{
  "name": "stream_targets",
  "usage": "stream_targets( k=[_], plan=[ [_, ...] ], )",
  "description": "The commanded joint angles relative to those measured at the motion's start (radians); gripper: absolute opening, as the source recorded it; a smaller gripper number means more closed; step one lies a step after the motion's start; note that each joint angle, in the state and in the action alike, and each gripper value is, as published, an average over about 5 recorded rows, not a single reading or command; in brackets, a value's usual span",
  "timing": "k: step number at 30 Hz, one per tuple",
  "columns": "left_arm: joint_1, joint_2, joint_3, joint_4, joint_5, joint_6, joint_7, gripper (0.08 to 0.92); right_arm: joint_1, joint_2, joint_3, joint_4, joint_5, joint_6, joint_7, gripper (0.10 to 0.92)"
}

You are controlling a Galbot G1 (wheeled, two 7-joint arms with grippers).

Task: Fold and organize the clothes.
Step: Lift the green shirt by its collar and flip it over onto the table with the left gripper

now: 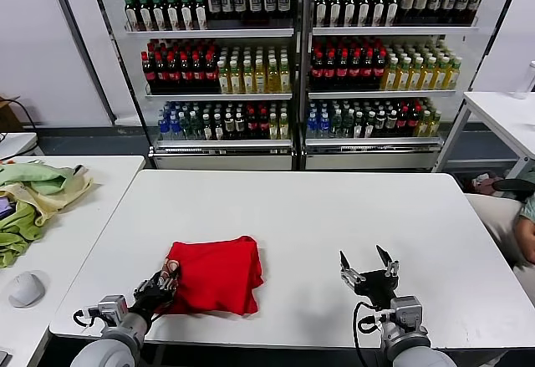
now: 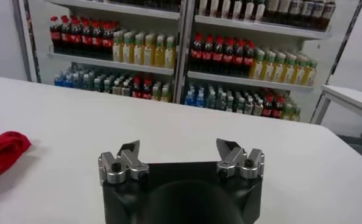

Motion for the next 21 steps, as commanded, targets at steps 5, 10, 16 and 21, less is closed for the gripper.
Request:
stream_targets(
  k=[5, 10, 16, 21],
  plan=[
    [0.065, 0.18, -0.285, -0.21, -0.009, 0.085, 0.015, 0.23, -0.003, -0.013, 0.018, 0.021, 0.002, 0.003, 0.0, 0.823],
    [0.113, 0.318, -0.605, -0.244, -0.016, 0.102, 0.07, 0.138, -0.005, -0.02, 0.028, 0.023, 0.003, 0.016, -0.001, 0.823],
    [0.085, 0.274, -0.435, -0.322, 0.031, 0.103, 0.101, 0.129, -0.009, -0.024, 0.039, 0.025, 0.002, 0.03, -0.002, 0.823],
    [0.03, 0.02, 0.257, -0.297, 0.403, 0.097, 0.112, 0.129, -0.023, -0.011, 0.041, 0.025, -0.002, 0.033, -0.002, 0.823]
  ],
)
